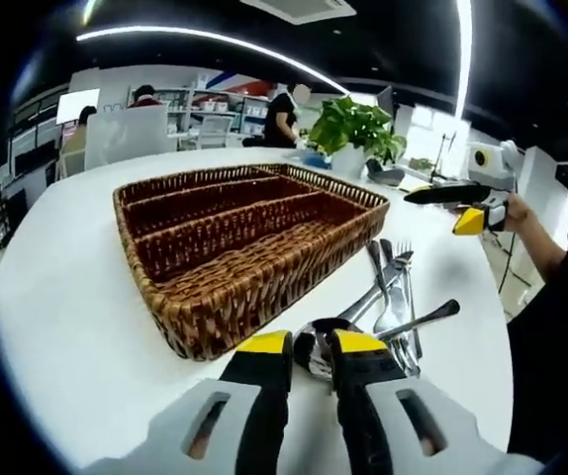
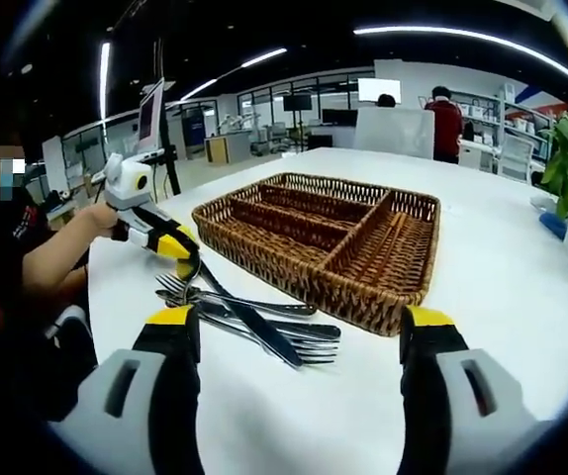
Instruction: Arrange the knives, forks, and spoons in their matching storage slots by inserting each utensil handle-first until every utensil is classified and aligned in the correct compartment
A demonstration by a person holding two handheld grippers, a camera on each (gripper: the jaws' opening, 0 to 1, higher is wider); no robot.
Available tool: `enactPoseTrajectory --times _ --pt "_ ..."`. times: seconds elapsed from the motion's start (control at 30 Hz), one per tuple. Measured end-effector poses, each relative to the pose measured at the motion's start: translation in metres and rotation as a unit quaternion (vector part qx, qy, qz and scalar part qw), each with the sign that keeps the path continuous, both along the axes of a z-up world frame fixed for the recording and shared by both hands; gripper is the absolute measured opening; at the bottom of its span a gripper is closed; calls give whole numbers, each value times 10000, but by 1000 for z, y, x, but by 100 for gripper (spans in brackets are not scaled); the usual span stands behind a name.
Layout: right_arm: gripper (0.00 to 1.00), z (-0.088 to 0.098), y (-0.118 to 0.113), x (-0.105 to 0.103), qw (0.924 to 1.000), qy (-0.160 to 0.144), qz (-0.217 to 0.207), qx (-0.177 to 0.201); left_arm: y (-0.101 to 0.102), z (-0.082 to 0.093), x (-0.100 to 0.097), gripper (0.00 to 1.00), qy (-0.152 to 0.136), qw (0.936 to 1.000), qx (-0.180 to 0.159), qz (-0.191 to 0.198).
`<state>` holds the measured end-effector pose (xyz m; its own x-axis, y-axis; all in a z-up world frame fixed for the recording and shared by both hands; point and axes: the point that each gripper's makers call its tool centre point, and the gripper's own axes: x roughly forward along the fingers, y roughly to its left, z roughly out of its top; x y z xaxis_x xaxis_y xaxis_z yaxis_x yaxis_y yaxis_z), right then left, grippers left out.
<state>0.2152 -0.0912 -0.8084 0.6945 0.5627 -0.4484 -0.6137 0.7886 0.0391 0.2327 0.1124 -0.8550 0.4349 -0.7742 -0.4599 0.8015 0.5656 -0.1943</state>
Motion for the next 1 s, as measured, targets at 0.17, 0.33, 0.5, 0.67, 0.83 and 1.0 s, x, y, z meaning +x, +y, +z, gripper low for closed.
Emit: enactPoseTrajectory --times 0.17,0.33,0.5,0.67,0.83,1.0 --pt "84 -1 0 0 10000 17 -5 -14 1 0 -1 10 -15 10000 -53 -50" --pt "83 -1 0 0 10000 15 5 -39 2 4 -6 7 5 9997 -153 -163" --pt "83 -1 1 -1 10000 31 17 -76 5 11 -17 4 -23 9995 -139 -296" --pt "83 -1 2 -2 9999 32 32 -93 3 19 -30 1 -64 9990 -188 -391" --pt "83 -1 5 -3 9999 24 65 -120 4 18 -34 1 2 9994 -211 -291" --pt "83 1 5 -5 9999 -4 74 -112 4 24 -35 0 -40 9995 -251 -184"
